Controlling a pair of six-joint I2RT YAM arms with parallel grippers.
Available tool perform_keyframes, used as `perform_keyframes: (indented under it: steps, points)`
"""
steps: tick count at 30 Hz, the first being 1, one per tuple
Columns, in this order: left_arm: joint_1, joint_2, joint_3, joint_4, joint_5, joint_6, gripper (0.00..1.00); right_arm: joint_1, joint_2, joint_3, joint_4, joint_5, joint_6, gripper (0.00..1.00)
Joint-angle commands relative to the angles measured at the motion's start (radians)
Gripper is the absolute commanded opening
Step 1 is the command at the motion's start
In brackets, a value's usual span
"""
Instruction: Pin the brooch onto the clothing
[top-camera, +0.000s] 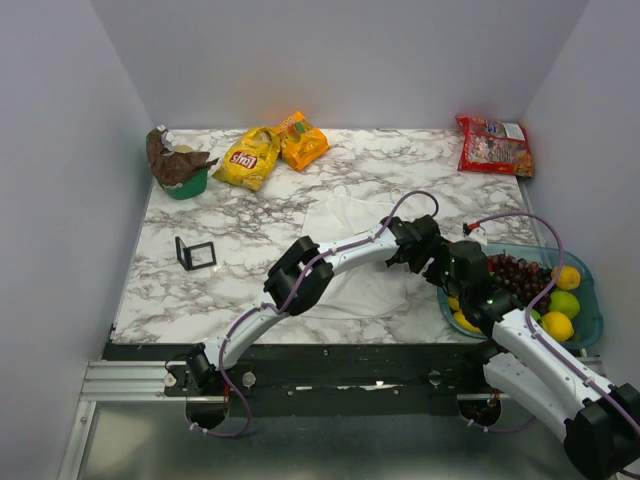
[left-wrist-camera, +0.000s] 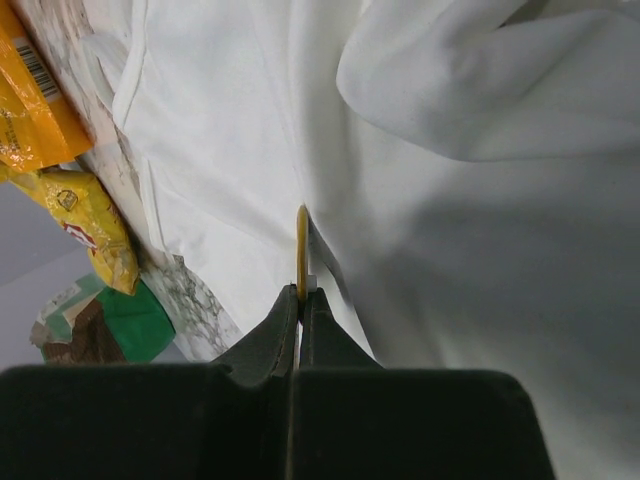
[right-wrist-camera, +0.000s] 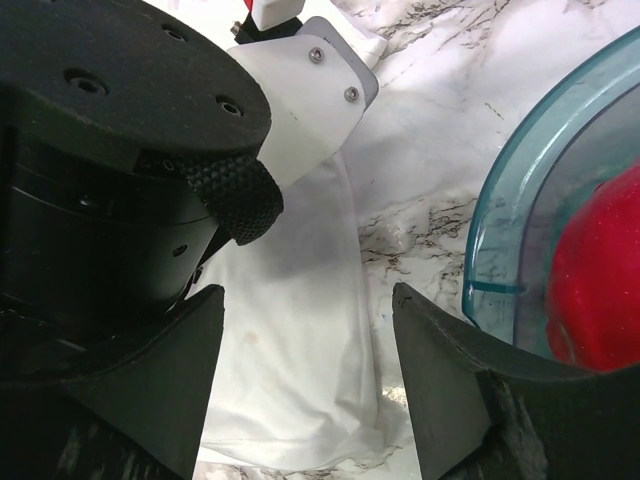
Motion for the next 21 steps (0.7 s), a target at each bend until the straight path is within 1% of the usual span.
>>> perform_keyframes:
  steps: [1, 14, 21]
  points:
    - [-0.062, 0.016, 0.035, 0.000, 0.034, -0.010, 0.00, -0.003, -0.013, -0.010, 0.042, 0.012, 0.015, 0.76]
    - [-0.069, 0.002, 0.037, -0.009, 0.112, -0.048, 0.00, -0.003, -0.057, -0.011, 0.024, 0.035, 0.015, 0.76]
    - [-0.069, -0.049, 0.027, 0.018, 0.158, -0.063, 0.00, -0.003, -0.050, -0.011, 0.021, 0.030, 0.015, 0.76]
